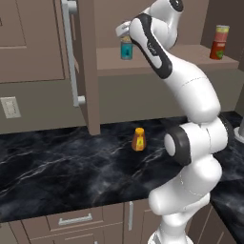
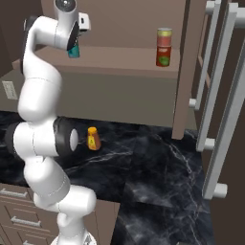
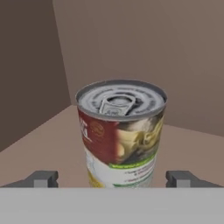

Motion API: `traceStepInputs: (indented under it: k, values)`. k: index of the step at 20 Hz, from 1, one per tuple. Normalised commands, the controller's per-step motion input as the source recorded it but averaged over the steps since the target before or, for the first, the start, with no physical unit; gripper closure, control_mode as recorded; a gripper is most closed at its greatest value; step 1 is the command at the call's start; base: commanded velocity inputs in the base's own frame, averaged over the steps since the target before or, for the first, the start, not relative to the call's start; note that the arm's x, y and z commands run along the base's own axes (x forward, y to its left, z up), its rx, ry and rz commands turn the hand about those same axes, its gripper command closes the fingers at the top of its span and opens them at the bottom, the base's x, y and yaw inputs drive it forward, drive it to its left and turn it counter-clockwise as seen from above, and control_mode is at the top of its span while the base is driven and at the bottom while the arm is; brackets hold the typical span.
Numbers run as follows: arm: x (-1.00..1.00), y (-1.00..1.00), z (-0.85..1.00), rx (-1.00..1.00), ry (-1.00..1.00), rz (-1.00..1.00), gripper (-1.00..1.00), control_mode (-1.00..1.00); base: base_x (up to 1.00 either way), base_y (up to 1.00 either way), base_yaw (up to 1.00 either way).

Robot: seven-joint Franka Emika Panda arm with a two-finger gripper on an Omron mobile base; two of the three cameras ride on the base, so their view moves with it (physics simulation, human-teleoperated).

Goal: Stack two cans on top of the other two cans in the cabinet.

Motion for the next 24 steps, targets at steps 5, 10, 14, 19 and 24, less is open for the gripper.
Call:
traceStepInputs:
  k: [5,10,14,19,24]
  values:
    - [-0.01,0.00,-0.04,0.00,0.00,0.00,-1.00,-1.00,0.00,0.00,0.00]
    - [-0.06,-0.04,0.00,0.00,0.00,0.00,-1.00,-1.00,0.00,0.00,0.00]
    - [-0.43,-0.13,-0.04,0.00,0.00,0.00,-1.00,-1.00,0.00,0.00,0.00]
    - [-0.61,-0.19,-0.16,0.00,-0.01,0.00,-1.00,-1.00,0.00,0.00,0.00]
    - [-0.78,-0.09,-0.20,0.00,-0.01,0.00,-1.00,-1.00,0.00,0.00,0.00]
